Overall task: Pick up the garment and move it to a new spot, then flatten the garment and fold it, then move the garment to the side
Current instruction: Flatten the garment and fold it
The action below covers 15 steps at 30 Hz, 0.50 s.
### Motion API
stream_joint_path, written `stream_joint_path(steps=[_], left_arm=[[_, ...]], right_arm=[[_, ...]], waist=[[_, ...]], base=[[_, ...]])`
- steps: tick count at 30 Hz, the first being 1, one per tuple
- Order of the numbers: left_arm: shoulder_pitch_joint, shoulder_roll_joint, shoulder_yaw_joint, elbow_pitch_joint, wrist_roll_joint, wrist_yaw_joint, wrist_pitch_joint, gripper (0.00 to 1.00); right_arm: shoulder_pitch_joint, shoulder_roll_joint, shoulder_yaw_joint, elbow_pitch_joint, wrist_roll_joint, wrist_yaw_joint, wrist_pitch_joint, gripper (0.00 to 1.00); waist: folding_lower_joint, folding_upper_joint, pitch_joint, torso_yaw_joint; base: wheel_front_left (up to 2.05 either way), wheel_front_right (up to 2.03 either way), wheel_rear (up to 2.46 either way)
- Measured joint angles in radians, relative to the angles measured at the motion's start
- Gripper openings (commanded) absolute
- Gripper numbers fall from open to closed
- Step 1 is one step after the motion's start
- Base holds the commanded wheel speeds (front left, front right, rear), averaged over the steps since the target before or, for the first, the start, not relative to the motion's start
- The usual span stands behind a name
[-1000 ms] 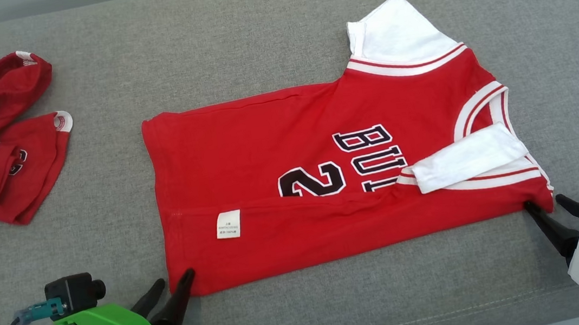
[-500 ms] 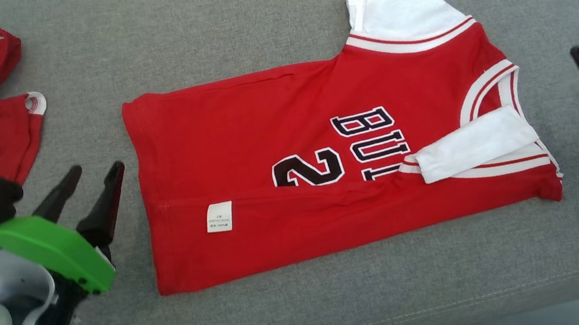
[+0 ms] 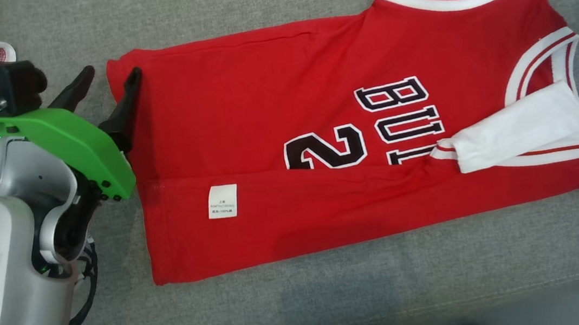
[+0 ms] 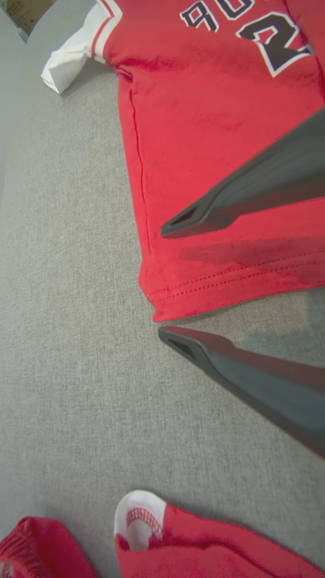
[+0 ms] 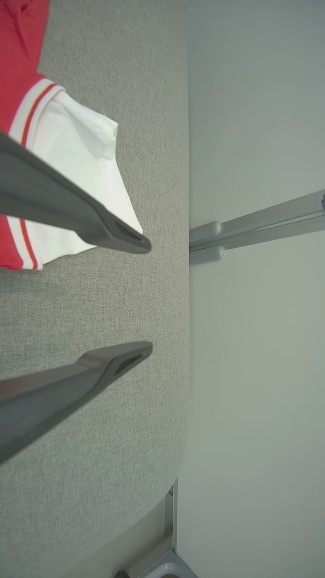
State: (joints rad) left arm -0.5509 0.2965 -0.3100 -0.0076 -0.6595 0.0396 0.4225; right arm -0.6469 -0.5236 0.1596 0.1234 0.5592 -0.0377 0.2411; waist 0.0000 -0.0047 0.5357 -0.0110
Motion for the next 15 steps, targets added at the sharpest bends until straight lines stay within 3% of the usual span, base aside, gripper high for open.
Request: stream_joint_path(steps=[15], left_arm=[[-0.147,-0.125,-0.07,0.163,0.012,-0.021,-0.012,1.0]], right_arm=[[-0.132,0.031,0.083,0.178,-0.075,-0.019,0.042,1.0]], waist=[[0.0,0.0,0.11,0.113]], base=[[0.0,0.0,0.0]])
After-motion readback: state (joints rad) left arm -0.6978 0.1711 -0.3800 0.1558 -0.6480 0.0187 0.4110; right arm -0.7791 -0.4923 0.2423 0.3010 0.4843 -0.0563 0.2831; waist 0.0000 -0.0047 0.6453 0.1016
